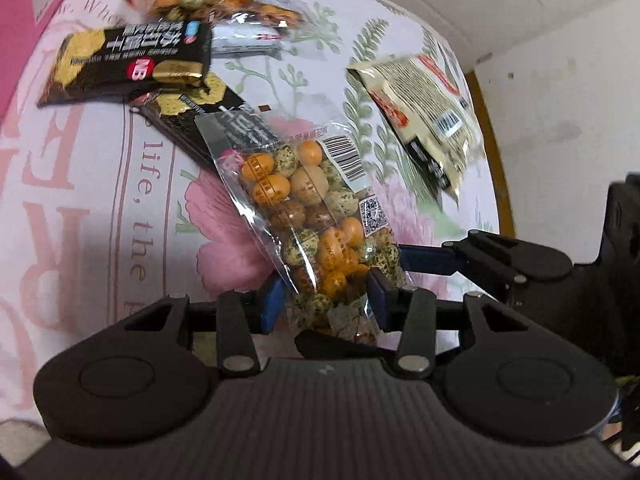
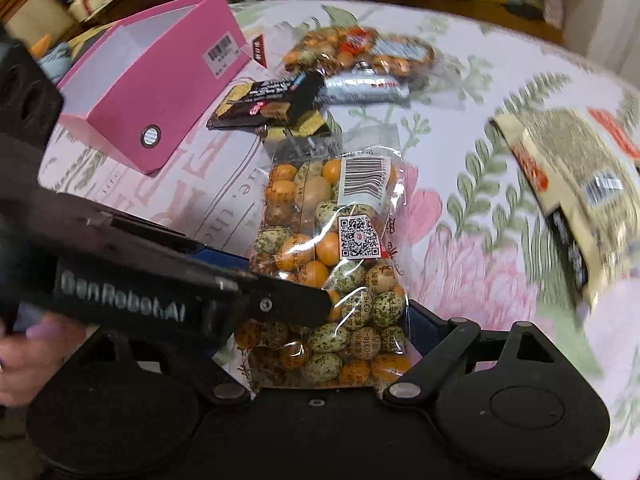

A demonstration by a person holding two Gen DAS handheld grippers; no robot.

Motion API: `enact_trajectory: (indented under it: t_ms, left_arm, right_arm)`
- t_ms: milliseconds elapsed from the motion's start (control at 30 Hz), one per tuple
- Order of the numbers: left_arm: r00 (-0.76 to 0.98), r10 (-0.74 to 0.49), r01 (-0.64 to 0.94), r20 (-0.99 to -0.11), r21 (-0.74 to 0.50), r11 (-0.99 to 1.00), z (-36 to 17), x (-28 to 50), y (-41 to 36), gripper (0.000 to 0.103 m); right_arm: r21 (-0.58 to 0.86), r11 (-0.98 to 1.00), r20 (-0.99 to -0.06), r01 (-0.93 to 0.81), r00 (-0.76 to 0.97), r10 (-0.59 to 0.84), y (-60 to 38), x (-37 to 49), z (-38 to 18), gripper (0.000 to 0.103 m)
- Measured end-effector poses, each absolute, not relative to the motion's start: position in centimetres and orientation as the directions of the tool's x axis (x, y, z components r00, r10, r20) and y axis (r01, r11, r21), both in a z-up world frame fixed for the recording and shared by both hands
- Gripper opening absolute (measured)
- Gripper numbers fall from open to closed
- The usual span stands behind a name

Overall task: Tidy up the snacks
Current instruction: 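Lift the peanut bag with the right gripper and carry it toward the pink box, then lower the peanut bag into the pink box and open the right gripper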

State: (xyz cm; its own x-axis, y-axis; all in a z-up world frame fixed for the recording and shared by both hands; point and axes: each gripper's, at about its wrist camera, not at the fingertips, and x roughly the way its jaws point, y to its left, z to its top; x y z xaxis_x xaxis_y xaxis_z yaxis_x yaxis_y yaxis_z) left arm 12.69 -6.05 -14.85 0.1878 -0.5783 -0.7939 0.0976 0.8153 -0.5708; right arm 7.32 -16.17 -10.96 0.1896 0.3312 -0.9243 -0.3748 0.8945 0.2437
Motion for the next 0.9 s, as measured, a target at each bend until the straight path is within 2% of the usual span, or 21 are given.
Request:
enact_trajectory:
  t_ms: [133,533,733,900]
  left_arm:
    - [0.188,-0.571,0.101,-0.799,-0.563,0.82,-13.2,12.0,-5.9,0.046]
    - [0.201,-0.581,0.075,-0.789,-0.579,0.812,-8.8,9.0,-2.2,0.046]
    - [0.287,-0.573,0.071,-0.767,-0.58,0.812,-5.8,7.5,2.2,0.046]
    - [0.394,-0.536,0.058,-0.747,-0.561,0.826,-3.0,6.6,7.3,0.046]
  right_arm:
    - [0.248,0.899,-0.921,-0.36,0.202,0.334,-15.7,6.2,-9.3,0.092]
    - [0.239,0.882,-0.927,-0.406,0.176,0.332,-13.0,3.8,-4.6,0.092]
    - [0.212,0.835,-0.909,-0.507,0.212,0.359,-9.8,3.1,-1.9,0.092]
    - [0.251,0.765,-0.858,-0.593,0.229,0.459,-6.5,4.1,0.1,0.092]
